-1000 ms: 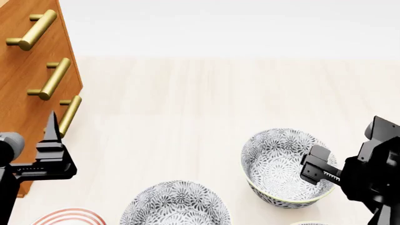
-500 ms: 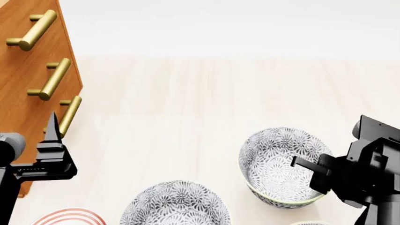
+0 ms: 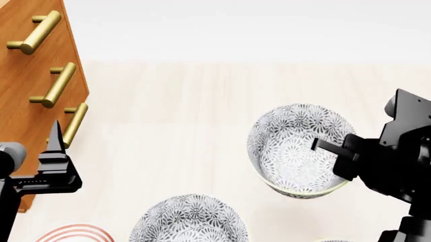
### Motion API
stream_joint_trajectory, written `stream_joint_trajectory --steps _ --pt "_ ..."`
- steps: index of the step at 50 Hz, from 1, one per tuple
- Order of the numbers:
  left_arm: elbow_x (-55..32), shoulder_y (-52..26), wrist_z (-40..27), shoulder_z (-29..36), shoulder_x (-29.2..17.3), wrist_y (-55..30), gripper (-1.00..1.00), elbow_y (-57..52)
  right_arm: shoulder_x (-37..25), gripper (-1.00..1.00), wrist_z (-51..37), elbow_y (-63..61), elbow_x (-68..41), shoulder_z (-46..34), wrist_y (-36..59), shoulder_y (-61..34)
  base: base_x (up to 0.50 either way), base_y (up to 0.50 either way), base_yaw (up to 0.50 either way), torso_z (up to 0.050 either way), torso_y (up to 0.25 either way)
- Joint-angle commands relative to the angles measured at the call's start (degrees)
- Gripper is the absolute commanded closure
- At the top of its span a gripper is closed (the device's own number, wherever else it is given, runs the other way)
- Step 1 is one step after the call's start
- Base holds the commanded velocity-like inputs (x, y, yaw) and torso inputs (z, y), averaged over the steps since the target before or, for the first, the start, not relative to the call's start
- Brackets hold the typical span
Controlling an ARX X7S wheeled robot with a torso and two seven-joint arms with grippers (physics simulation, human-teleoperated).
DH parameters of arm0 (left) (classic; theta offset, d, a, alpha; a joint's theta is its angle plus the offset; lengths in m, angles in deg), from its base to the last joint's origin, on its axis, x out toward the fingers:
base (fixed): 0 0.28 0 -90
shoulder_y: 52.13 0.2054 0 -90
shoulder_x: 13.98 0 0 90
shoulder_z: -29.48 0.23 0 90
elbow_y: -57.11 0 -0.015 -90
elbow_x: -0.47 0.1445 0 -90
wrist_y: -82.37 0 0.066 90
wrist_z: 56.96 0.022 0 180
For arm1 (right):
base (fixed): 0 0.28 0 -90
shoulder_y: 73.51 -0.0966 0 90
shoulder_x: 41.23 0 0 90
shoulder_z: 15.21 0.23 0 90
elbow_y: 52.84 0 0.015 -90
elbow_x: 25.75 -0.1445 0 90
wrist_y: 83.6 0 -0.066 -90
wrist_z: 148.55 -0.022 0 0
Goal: Stack the bowl at the front on the bowl in the middle.
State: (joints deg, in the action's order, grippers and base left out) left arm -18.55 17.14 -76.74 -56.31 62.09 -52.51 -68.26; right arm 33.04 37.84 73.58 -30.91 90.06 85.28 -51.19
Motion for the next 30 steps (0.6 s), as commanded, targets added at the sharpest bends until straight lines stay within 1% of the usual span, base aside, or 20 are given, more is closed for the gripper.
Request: stream_joint_trajectory --steps 1,3,5,6,7,11,13,16,18,20,23,30 --pt "-0.3 0.0 -0.2 0.0 -0.2 0.2 -1.0 0.1 -1.7 1.0 -10.7 -16.9 -18.5 -0.2 11.1 3.0 0.0 0.0 0.0 0.0 0.0" --pt "-0.3 0.0 -0.2 0.0 -0.3 0.1 -1.0 0.2 -5.5 1.0 -27.6 -17.3 -35.7 -1.8 11.1 4.3 0.0 0.0 0.0 0.0 0.0" --pt "-0.4 0.0 -0.2 0.1 -0.4 0.1 -1.0 0.3 -7.6 1.0 -37.9 -18.0 -52.8 -2.8 11.0 4.8 0.0 0.0 0.0 0.0 0.0" --pt "-0.4 0.1 -0.3 0.1 -0.4 0.1 -1.0 0.3 -8.3 1.0 -42.5 -18.4 -59.7 -3.2 11.0 4.7 0.0 0.0 0.0 0.0 0.0" --pt "-0.4 0.1 -0.3 0.1 -0.4 0.1 -1.0 0.3 -8.5 1.0 -43.9 -19.0 -61.5 -3.2 10.8 5.4 0.0 0.0 0.0 0.0 0.0" --pt "-0.6 0.1 -0.4 0.0 -0.5 0.1 -1.0 0.3 -10.4 1.0 -57.6 -19.6 -79.4 -5.0 10.9 6.1 0.0 0.0 0.0 0.0 0.0" --pt "-0.5 0.1 -0.5 0.1 -0.5 0.2 -1.0 0.4 -11.0 1.0 -62.6 -19.9 -86.3 -6.2 10.8 6.3 0.0 0.0 0.0 0.0 0.0" --pt "-0.6 -0.1 -0.6 0.2 -0.5 0.1 -1.0 0.5 -12.0 1.0 -69.4 -20.3 -95.5 -8.5 10.3 6.3 0.0 0.0 0.0 0.0 0.0" --pt "-0.7 -0.2 -0.7 0.1 -0.6 -0.2 -1.0 0.2 -12.6 1.0 -75.7 -21.1 -104.0 -10.7 9.5 6.1 0.0 0.0 0.0 0.0 0.0" --pt "-0.9 -0.3 -0.7 0.1 -0.7 -0.3 -1.0 0.2 -13.3 1.0 -79.5 -22.3 -110.2 -12.9 8.2 6.2 0.0 0.0 0.0 0.0 0.0" --pt "-1.1 -0.4 -0.8 0.0 -0.7 -0.5 -1.0 0.0 -13.9 1.0 -82.4 -24.3 -114.9 -15.3 7.0 6.5 0.0 0.0 0.0 0.0 0.0" --pt "-1.3 -0.7 -1.0 0.1 -0.8 -0.5 -1.0 0.2 -14.7 1.0 -84.3 -27.0 -119.6 -18.3 5.4 6.6 0.0 0.0 0.0 0.0 0.0"
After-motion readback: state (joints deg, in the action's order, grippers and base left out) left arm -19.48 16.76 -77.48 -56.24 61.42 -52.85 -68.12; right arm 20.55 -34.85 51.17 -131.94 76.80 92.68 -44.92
